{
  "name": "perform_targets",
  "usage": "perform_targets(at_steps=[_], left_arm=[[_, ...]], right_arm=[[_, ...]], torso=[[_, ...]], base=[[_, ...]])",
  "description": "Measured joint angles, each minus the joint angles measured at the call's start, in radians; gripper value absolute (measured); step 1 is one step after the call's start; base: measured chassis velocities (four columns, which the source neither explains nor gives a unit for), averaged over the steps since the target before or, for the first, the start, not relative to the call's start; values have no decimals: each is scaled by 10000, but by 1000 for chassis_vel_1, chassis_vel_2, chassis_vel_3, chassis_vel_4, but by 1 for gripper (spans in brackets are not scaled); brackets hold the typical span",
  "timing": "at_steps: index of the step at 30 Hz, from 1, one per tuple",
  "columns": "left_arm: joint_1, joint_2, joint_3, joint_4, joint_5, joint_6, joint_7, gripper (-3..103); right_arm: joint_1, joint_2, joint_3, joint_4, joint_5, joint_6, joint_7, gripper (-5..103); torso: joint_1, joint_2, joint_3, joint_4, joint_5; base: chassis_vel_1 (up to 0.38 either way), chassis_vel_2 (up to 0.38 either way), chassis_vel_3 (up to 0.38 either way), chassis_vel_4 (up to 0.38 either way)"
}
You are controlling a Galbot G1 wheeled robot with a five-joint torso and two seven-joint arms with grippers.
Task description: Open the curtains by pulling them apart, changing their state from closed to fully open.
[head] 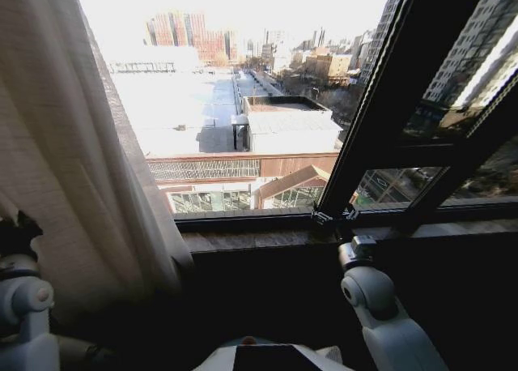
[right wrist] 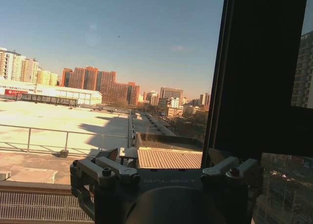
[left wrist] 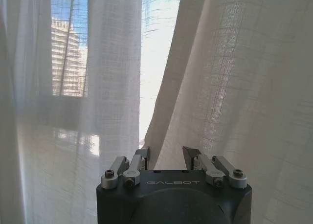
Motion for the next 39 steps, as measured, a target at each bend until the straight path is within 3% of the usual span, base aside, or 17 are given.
perform_targets(at_steps=[2, 3, 5, 8, 9, 10, 13, 17, 19, 20, 24, 28, 36, 39], left_arm=[[311, -288, 277, -714, 0, 402, 333, 48], [311, -288, 277, -714, 0, 402, 333, 48], [504, -474, 456, -1343, -49, 890, 875, 54], [587, -605, 827, -1978, -123, 1543, 1566, 71], [563, -621, 1019, -2062, -135, 1707, 1753, 71], [563, -621, 1019, -2062, -135, 1707, 1753, 71], [248, -429, 1575, -1920, -110, 1840, 2306, 87], [-203, 136, 1958, -1161, -108, 1423, 2433, 99], [-468, 567, 2066, -549, -117, 842, 2577, 100], [-468, 567, 2066, -549, -117, 842, 2577, 100], [-1032, 1468, 2390, 746, -160, 17, 3261, 100], [-1673, 2053, 2929, 1696, -302, -285, 3355, 100], [-2306, 2363, 3567, 2468, -423, -586, 3470, 103], [-2358, 2222, 3640, 2550, -419, -715, 3147, 90]], right_arm=[[-50, -26, 112, -29, 19, 15, 1, 100], [-50, -26, 112, -29, 19, 15, 1, 100], [-94, -41, 202, -92, 42, 121, 0, 100], [-114, -46, 257, -162, 60, 236, -5, 100], [-118, -45, 268, -170, 73, 256, -6, 100], [-118, -45, 268, -170, 73, 256, -6, 100], [-109, -81, 311, -177, 183, 271, -8, 100], [-77, -227, 423, -176, 292, 273, -10, 100], [-38, -309, 463, -219, 334, 273, -11, 100], [-38, -309, 463, -219, 334, 273, -11, 100], [24, -356, 377, -299, 334, 273, -12, 100], [48, -395, 271, -300, 314, 272, -12, 100], [78, -405, 118, -329, 259, 258, 2, 100], [68, -269, -136, -345, 59, 255, 22, 100]], torso=[[0, 0, 1, -1, 2], [0, 0, 1, -1, 2], [1, 0, 0, -2, 2], [0, 0, 0, 0, 2], [0, 0, 0, -1, 4], [0, 0, 0, -1, 4], [0, 0, 0, -2, 3], [1, -1, 1, -3, -1], [2, -1, 1, -1, -4], [2, -1, 1, -1, -4], [1, -1, 1, 0, -2], [2, -1, 1, -2, -3], [2, -1, 1, -2, -2], [2, -1, 1, 0, -2]], base=[[0, 0, 0, 0], [0, 0, 0, 0], [0, 0, 0, 0], [0, 0, 0, 0], [0, 0, 0, 0], [0, 0, 0, 0], [0, 0, 0, 0], [0, 0, 0, 0], [0, 0, 0, 0], [0, 0, 0, 0], [0, 0, 0, 0], [0, 0, 0, 0], [0, 0, 0, 0], [0, 0, 0, 0]])
